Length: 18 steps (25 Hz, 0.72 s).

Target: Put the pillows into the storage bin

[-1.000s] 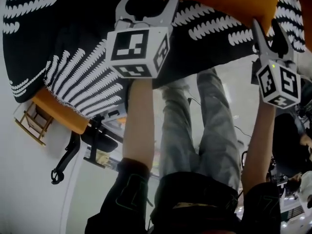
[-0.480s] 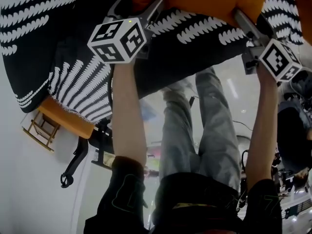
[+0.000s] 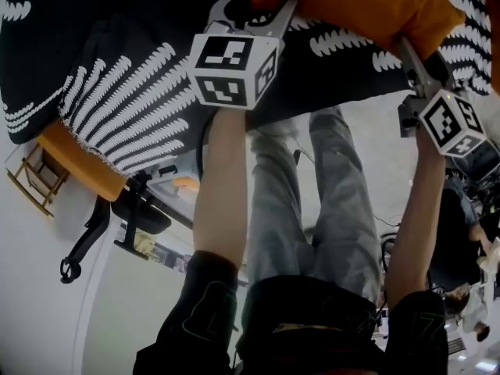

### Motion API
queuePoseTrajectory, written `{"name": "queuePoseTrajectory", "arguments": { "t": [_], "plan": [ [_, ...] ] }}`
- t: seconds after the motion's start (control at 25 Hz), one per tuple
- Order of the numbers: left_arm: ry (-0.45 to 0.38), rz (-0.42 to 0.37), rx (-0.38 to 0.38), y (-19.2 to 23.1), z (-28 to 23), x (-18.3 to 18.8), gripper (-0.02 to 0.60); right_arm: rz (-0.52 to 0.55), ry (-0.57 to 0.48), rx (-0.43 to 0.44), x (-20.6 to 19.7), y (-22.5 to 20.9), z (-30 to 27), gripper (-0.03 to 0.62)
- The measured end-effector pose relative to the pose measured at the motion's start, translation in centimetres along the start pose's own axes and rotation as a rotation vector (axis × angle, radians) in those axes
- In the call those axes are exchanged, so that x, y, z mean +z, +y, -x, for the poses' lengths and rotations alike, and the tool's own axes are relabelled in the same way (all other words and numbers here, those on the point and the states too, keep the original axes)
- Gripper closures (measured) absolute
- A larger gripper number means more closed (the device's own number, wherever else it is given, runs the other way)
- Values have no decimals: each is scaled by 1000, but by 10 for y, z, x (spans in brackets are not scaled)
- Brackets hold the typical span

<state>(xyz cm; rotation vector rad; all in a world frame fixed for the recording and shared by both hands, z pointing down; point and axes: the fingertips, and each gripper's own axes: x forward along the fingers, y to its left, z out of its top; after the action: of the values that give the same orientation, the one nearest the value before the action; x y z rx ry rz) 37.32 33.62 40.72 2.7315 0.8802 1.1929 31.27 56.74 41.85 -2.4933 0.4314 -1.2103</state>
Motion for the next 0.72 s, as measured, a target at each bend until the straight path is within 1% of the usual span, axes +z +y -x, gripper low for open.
{"name": "queuePoseTrajectory", "arguments": {
  "t": [0.08, 0.36, 0.52, 0.72],
  "plan": [
    [-1, 23, 33, 7, 19, -12, 347, 22, 17, 23, -7, 17, -3, 364],
    [-14, 117, 127, 41, 90, -52, 347, 109, 72, 99, -27, 84, -12, 364],
    [-29, 207, 199, 62, 135, -95, 345, 199, 128, 160, -49, 127, -24, 364],
    [-54, 343, 307, 83, 206, -146, 345, 331, 208, 250, -73, 196, -32, 364]
  ]
}}
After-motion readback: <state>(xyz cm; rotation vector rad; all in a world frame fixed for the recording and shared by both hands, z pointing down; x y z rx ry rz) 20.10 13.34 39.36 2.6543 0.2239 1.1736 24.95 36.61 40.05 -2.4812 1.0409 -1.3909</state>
